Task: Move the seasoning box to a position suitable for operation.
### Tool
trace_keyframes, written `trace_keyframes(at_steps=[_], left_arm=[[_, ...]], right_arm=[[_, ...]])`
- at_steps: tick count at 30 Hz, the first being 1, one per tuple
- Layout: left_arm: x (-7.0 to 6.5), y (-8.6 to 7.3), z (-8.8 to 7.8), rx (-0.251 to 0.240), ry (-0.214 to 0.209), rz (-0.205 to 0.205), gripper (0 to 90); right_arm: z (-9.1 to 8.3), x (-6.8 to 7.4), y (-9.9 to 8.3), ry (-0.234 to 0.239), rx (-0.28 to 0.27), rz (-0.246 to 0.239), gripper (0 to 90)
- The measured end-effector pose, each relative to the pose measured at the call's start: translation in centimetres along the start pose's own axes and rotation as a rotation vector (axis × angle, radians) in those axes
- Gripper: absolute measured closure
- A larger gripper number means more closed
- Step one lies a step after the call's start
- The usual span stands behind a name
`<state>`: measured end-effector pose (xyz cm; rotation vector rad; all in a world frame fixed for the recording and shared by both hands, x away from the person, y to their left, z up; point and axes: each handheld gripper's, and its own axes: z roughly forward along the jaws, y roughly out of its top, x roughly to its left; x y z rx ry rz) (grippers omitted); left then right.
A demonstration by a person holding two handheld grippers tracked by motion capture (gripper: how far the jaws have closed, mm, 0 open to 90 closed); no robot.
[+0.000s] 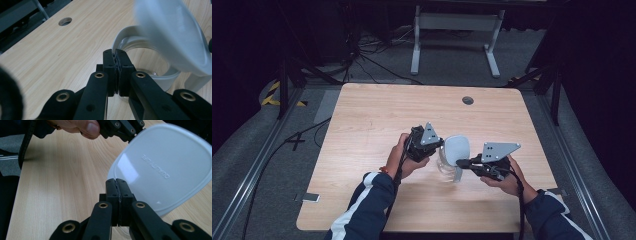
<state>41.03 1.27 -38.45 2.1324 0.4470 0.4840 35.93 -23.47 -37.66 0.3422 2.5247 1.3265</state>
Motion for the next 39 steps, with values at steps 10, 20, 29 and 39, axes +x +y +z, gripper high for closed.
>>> trace_keyframes(at_steps=[10,20,29,39], left_arm=[[-0.2,0.8,-0.6,-0.024,-0.008,0.009,86.3],[-1.1,1.7,-1.2,-0.047,-0.015,0.041,86.2],[-2.0,2.3,-1.4,-0.069,-0.041,0.059,85.4],[-2.6,2.3,-1.9,-0.072,-0.057,0.089,84.5]], right_arm=[[0.2,-0.1,-0.2,-0.001,0.02,-0.007,89.7],[0.2,0.1,-0.4,-0.005,0.036,-0.01,89.6],[-0.1,0.1,-0.6,-0.02,0.04,-0.008,89.5],[-0.3,0.4,-0.8,-0.02,0.053,-0.01,89.5]])
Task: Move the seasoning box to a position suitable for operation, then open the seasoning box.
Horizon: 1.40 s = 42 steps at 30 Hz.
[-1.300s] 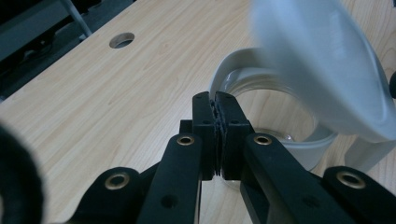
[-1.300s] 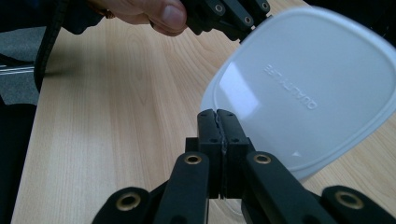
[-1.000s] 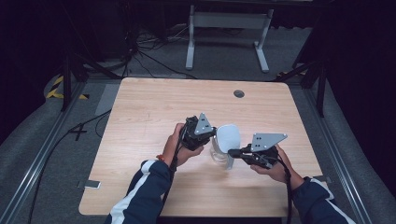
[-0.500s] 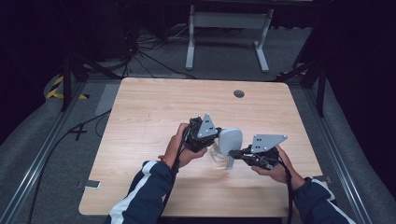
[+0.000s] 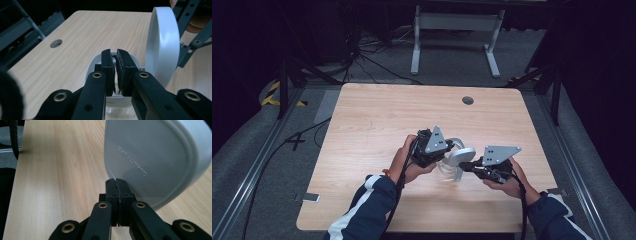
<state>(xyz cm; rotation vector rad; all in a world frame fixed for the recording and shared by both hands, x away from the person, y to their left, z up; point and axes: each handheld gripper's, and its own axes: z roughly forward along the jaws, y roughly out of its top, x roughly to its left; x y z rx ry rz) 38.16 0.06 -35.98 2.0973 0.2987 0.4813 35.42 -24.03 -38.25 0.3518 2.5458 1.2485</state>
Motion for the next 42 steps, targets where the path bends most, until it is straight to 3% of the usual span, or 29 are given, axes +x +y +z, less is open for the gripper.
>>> trace_keyframes(at_steps=[8,12,17,25,32,33,35,38,40,42], left_arm=[[0.2,-0.3,-0.5,0.005,0.003,-0.01,84.2],[0.6,-0.8,-1.5,0.011,0.026,-0.017,82.9],[1.7,-2.6,-3.4,0.041,0.069,-0.036,82.4],[3.4,-6.3,-6.1,0.109,0.142,-0.07,79.9],[4.1,-11.6,-9.6,0.224,0.24,-0.122,73.7],[4.1,-11.6,-9.6,0.224,0.24,-0.122,73.0],[4.4,-13.3,-10.5,0.223,0.253,-0.17,72.8],[4.5,-16.0,-12.2,0.26,0.286,-0.221,71.7],[4.5,-16.6,-12.6,0.262,0.284,-0.235,71.2],[4.4,-18.1,-13.3,0.266,0.27,-0.28,66.1]], right_arm=[[-0.2,-0.1,-0.2,-0.001,0.002,0.007,89.4],[-0.3,-0.1,-0.2,-0.003,0.002,0.004,89.4],[-0.7,-0.3,-0.5,-0.012,0.003,0.012,89.3],[-0.7,-0.6,-0.6,-0.012,0.011,0.027,89.3],[-0.7,-0.3,-0.4,-0.012,0.018,0.013,89.3],[-0.7,-0.3,-0.4,-0.012,0.018,0.013,89.3],[-0.9,-0.3,-0.3,-0.017,0.012,0.014,89.3],[-1.3,-0.4,-0.4,-0.025,0.006,0.016,89.3],[-1.4,-0.3,-0.4,-0.028,0.005,0.014,89.3],[-1.8,-0.2,-0.5,-0.038,0.008,0.012,89.2]])
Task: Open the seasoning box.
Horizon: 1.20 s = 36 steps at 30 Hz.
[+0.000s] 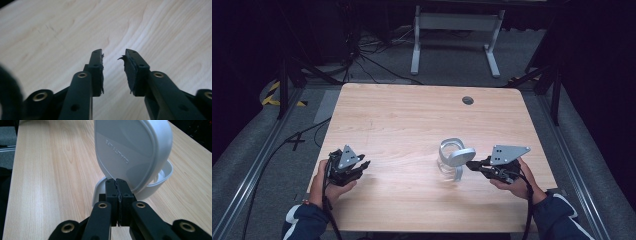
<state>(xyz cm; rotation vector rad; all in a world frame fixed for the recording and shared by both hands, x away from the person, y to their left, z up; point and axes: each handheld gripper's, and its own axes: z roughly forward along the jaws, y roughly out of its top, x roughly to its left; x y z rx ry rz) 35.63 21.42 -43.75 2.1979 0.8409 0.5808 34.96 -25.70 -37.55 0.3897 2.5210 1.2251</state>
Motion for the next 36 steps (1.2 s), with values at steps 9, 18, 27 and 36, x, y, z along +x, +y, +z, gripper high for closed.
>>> trace_keyframes(at_steps=[9,18,27,36], left_arm=[[-0.1,-2.8,0.5,0.047,-0.029,-0.035,46.0],[-0.3,-3.7,1.3,0.068,-0.044,-0.06,34.5],[0.1,-4.7,1.3,0.029,-0.067,-0.142,28.2],[0.3,-4.7,1.3,0.04,-0.056,-0.145,24.3]], right_arm=[[-1.6,0.2,-0.7,-0.055,0.03,-0.022,85.7],[-2.6,0.3,-2.3,-0.12,0.112,-0.042,81.8],[-3.9,-0.4,-7.1,-0.199,0.171,0.04,61.9],[-6.2,-1.3,-12.6,-0.258,0.17,0.172,46.1]])
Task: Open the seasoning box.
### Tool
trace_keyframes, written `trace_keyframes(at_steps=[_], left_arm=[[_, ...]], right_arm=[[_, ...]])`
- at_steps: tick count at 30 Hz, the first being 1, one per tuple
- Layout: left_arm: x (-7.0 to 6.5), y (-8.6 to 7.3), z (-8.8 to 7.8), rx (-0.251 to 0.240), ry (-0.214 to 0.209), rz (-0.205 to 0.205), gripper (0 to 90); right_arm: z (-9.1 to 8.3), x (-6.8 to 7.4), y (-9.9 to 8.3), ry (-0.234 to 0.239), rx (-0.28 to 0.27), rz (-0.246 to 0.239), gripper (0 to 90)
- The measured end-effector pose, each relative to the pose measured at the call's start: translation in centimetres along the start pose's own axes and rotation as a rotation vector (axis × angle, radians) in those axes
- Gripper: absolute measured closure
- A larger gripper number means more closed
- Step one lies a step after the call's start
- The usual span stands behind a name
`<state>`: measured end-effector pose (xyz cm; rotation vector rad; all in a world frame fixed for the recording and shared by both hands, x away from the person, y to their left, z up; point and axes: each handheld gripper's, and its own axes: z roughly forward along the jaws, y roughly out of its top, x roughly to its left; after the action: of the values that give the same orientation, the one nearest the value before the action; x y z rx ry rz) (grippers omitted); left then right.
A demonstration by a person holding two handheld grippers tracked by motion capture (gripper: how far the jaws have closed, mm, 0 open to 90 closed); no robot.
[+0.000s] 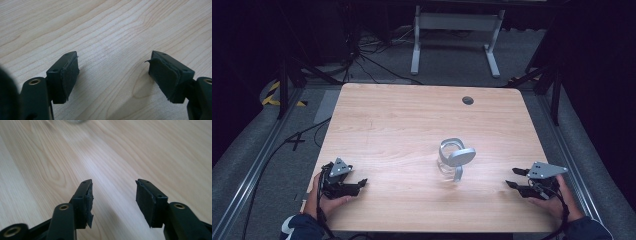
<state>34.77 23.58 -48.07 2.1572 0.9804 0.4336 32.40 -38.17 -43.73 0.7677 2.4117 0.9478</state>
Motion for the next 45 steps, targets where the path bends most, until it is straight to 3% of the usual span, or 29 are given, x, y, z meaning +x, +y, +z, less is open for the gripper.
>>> trace_keyframes(at_steps=[2,5,7,9,11,26,45], left_arm=[[0.0,0.0,0.0,-0.002,-0.004,-0.013,23.8],[0.1,0.0,0.0,0.007,0.002,-0.017,22.4],[0.0,0.0,0.0,0.009,0.005,-0.027,22.0],[-0.2,-0.1,0.0,0.003,0.013,-0.053,21.7],[-0.1,-0.1,-0.1,0.009,0.014,-0.053,20.9],[-0.3,-0.1,0.1,0.007,0.017,-0.067,16.3],[-0.2,0.0,0.1,0.018,0.018,-0.061,15.2]], right_arm=[[-0.3,-0.5,-1.6,0.014,0.0,0.067,45.9],[-0.5,-0.9,-3.1,0.0,0.01,0.113,38.7],[-0.6,-1.3,-4.1,0.009,-0.01,0.18,37.3],[-0.6,-1.5,-4.9,0.005,-0.017,0.21,33.9],[-0.7,-1.5,-5.0,-0.009,-0.019,0.225,32.1],[-0.5,-1.4,-4.9,-0.018,-0.003,0.233,22.9],[-0.5,-1.4,-4.9,-0.017,-0.003,0.232,22.8]])
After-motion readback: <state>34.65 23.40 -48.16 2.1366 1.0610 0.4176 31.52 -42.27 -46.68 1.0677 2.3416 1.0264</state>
